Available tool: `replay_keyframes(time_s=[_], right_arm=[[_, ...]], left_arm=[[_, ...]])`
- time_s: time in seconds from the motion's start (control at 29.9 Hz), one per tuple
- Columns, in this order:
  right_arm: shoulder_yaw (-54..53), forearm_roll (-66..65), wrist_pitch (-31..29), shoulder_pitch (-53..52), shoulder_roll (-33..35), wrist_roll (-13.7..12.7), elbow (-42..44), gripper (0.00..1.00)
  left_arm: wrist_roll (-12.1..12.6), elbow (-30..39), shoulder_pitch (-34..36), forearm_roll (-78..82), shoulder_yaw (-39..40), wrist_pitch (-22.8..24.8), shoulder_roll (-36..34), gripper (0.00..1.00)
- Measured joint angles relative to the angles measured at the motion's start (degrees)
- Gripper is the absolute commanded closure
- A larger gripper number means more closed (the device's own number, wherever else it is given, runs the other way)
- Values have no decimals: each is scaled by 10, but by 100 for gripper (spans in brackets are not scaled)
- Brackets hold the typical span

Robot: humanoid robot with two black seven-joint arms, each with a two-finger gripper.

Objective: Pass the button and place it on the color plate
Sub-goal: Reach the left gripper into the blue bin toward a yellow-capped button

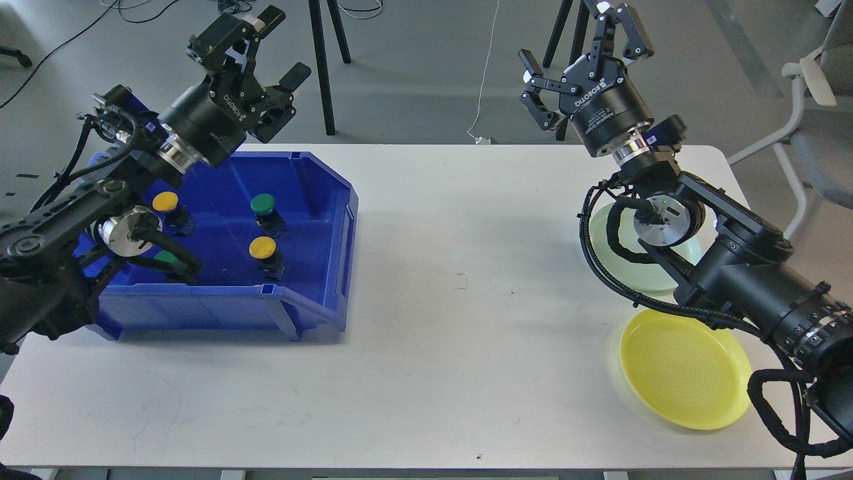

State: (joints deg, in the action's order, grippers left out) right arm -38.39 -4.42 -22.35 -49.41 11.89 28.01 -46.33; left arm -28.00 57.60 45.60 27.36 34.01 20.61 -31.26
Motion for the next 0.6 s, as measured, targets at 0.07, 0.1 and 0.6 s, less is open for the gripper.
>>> replay_keyframes(time_s=[0.07, 0.1, 0.6], right_arm=[[0, 0, 0, 3, 0, 0, 0, 1], [0, 0, 0, 4, 0, 0, 0, 1], [-8, 0, 2, 22, 14, 0, -1, 1]], left_arm=[[0, -2, 0, -5, 1, -1, 1, 13], [0, -2, -1, -9, 1, 2, 2, 13], [0, 171, -1, 18, 50, 74, 7, 13]])
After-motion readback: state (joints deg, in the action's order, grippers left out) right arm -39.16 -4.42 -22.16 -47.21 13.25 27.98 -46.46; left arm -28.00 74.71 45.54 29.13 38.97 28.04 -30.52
